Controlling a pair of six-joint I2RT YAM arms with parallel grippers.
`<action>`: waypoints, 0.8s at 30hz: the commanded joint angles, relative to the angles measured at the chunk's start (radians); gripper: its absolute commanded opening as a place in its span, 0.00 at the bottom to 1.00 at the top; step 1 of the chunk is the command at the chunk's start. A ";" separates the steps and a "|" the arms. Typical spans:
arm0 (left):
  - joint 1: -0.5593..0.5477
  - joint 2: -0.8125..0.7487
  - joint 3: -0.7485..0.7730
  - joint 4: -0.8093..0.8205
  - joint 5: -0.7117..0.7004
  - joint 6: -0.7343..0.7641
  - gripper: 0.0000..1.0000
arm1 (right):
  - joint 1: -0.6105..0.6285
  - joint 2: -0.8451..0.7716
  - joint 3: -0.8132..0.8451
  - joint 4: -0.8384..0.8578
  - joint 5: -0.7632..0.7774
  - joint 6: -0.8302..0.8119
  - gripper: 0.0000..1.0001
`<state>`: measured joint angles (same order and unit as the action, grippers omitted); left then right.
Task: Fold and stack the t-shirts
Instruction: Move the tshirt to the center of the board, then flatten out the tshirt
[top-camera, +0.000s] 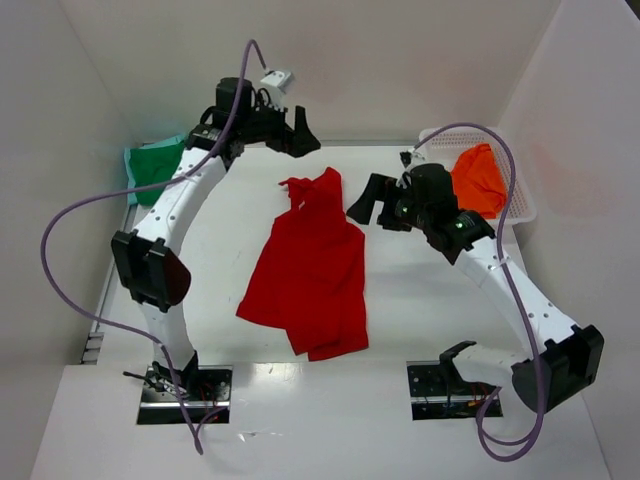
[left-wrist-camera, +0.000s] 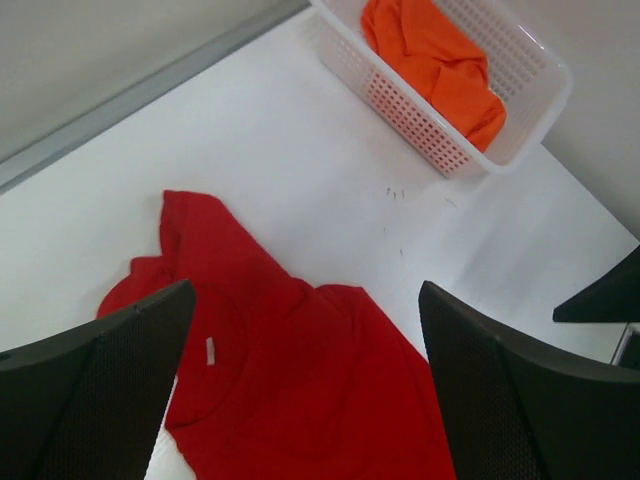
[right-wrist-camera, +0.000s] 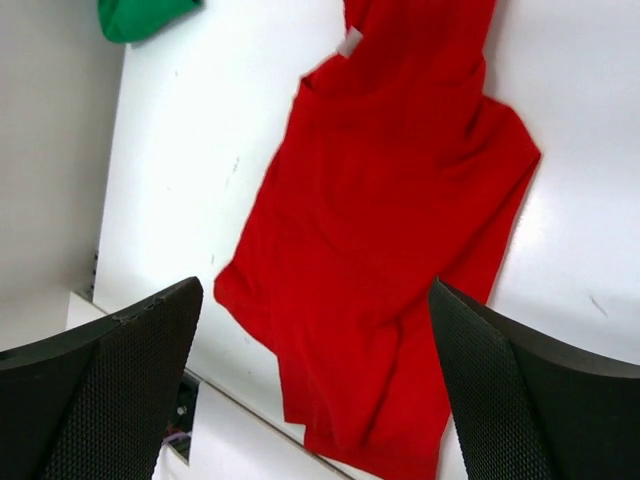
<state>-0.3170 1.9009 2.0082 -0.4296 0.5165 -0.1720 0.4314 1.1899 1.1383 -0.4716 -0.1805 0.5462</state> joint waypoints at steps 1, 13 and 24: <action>0.041 -0.176 -0.135 0.051 -0.101 -0.035 1.00 | -0.005 0.089 0.104 0.010 -0.031 -0.080 0.95; 0.082 -0.597 -0.734 0.052 -0.320 -0.139 1.00 | -0.005 0.493 0.393 0.003 0.175 -0.203 0.91; 0.093 -0.640 -0.856 0.052 -0.351 -0.195 1.00 | 0.071 0.812 0.760 -0.105 0.237 -0.247 0.75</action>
<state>-0.2362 1.2978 1.1632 -0.4035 0.1969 -0.3311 0.4433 1.9877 1.8059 -0.5305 0.0211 0.3260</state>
